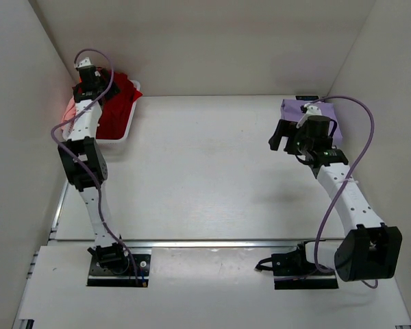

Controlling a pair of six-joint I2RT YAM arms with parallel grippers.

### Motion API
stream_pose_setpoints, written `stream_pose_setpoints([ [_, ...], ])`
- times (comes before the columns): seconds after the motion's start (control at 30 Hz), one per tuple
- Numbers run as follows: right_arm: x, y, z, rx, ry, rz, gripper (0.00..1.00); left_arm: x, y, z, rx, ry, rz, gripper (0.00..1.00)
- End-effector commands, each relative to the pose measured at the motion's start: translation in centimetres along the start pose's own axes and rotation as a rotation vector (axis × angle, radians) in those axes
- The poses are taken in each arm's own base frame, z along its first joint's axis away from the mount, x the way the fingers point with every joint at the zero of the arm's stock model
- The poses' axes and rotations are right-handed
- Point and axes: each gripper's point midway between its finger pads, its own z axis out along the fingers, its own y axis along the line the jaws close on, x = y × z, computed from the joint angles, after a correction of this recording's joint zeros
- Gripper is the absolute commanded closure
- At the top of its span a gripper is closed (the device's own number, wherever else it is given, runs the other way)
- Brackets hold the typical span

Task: Fold and stack the t-shirts
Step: Grab crumpled tshirt from bin with the left arm, then move the tshirt to the center of the board

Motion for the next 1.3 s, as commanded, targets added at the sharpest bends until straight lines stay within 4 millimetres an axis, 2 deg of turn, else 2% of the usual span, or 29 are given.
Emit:
stream_pose_setpoints([
  [0.0,-0.7,0.8,1.3,-0.037,-0.007,-0.035,0.01,-1.9,2.3,1.1,-0.134,-0.041,-0.005,0.23],
  [0.03,-0.3,0.6,1.8,-0.032,0.006,-0.036,0.01,-0.8,3.5,2.2,-0.178,-0.024,0.013,0.23],
  [0.07,-0.2,0.5,2.1,-0.029,0.013,-0.038,0.01,-0.8,3.1,2.3,-0.177,-0.024,0.023,0.23],
  [0.1,-0.2,0.2,2.4,-0.023,0.016,-0.041,0.0,0.8,4.1,3.5,-0.197,0.006,0.027,0.23],
  [0.17,0.3,-0.1,2.9,-0.018,0.032,-0.029,0.0,2.1,4.5,4.1,-0.205,0.035,0.035,0.23],
  [0.2,0.4,0.0,3.2,-0.026,0.031,-0.029,0.01,3.7,5.7,4.8,-0.24,0.069,0.052,0.22],
  [0.23,0.5,-0.1,3.4,-0.03,0.039,-0.024,0.01,4.2,5.8,5.0,-0.241,0.083,0.06,0.21],
  [0.27,0.6,0.1,3.5,-0.041,0.043,-0.03,0.01,5.9,6.1,5.6,-0.243,0.123,0.078,0.21],
  [0.4,0.3,0.0,3.7,-0.033,0.032,-0.017,0.01,7.6,6.7,6.2,-0.245,0.185,0.101,0.21],
  [0.47,0.8,0.2,3.7,-0.045,0.05,-0.015,0.01,7.8,6.7,6.5,-0.237,0.193,0.097,0.34],
  [0.5,0.5,0.6,3.7,-0.053,0.039,-0.018,0.01,7.8,6.3,6.4,-0.223,0.198,0.083,0.54],
  [0.53,0.1,0.6,3.5,-0.056,0.029,-0.014,0.01,7.6,6.2,6.4,-0.216,0.197,0.07,0.88],
  [0.57,0.5,0.6,3.4,-0.055,0.034,-0.01,0.01,7.2,6.1,6.1,-0.213,0.195,0.046,1.0],
  [0.63,-0.1,0.8,3.2,-0.057,0.024,-0.012,0.01,5.1,4.6,4.7,-0.214,0.158,0.032,1.0],
  [0.67,0.0,0.9,2.9,-0.055,0.028,-0.01,0.01,2.2,3.9,3.1,-0.235,0.087,0.033,1.0],
  [0.7,0.2,0.9,3.0,-0.055,0.034,-0.011,0.01,-0.5,1.6,1.1,-0.207,0.016,0.047,1.0],
  [0.73,-0.5,1.2,2.6,-0.058,0.012,-0.017,0.0,-1.6,0.5,0.0,-0.221,-0.043,0.065,1.0],
  [0.77,-0.3,1.3,2.5,-0.06,0.015,-0.01,0.01,-5.0,-1.1,-2.8,-0.205,-0.152,0.079,1.0],
  [0.8,-0.2,1.2,2.4,-0.057,0.016,-0.008,0.01,-8.2,-4.0,-6.6,-0.155,-0.244,0.099,1.0],
  [0.83,-0.1,1.4,2.2,-0.058,0.019,0.003,0.01,-9.0,-6.2,-8.0,-0.106,-0.293,0.112,1.0],
  [0.87,0.2,1.5,2.1,-0.06,0.018,0.013,0.01,-10.9,-10.7,-12.0,0.009,-0.358,0.12,1.0],
  [0.9,0.3,1.5,2.1,-0.061,0.017,0.019,0.01,-12.4,-13.1,-15.1,0.083,-0.398,0.122,1.0],
  [0.97,0.0,2.1,1.4,-0.07,0.001,0.039,0.01,-14.0,-18.7,-20.7,0.273,-0.43,0.155,1.0],
  [1.03,0.5,2.9,0.8,-0.084,0.006,0.023,0.01,-12.9,-23.8,-25.9,0.407,-0.426,0.186,1.0],
  [1.1,0.5,3.1,-0.2,-0.07,-0.008,0.027,0.01,-13.0,-26.5,-31.5,0.481,-0.476,0.224,1.0],
  [1.13,0.4,3.2,-0.4,-0.07,-0.015,0.025,0.01,-12.1,-27.8,-33.1,0.523,-0.472,0.237,1.0],
  [1.2,1.1,3.0,-1.3,-0.073,-0.021,0.047,0.01,-12.1,-28.7,-37.3,0.653,-0.465,0.184,1.0],
  [1.23,1.0,2.9,-1.5,-0.072,-0.027,0.054,0.01,-11.5,-28.3,-36.8,0.667,-0.438,0.166,1.0],
  [1.27,1.4,2.6,-2.0,-0.073,-0.028,0.063,0.01,-10.7,-28.4,-37.5,0.722,-0.404,0.144,1.0],
])
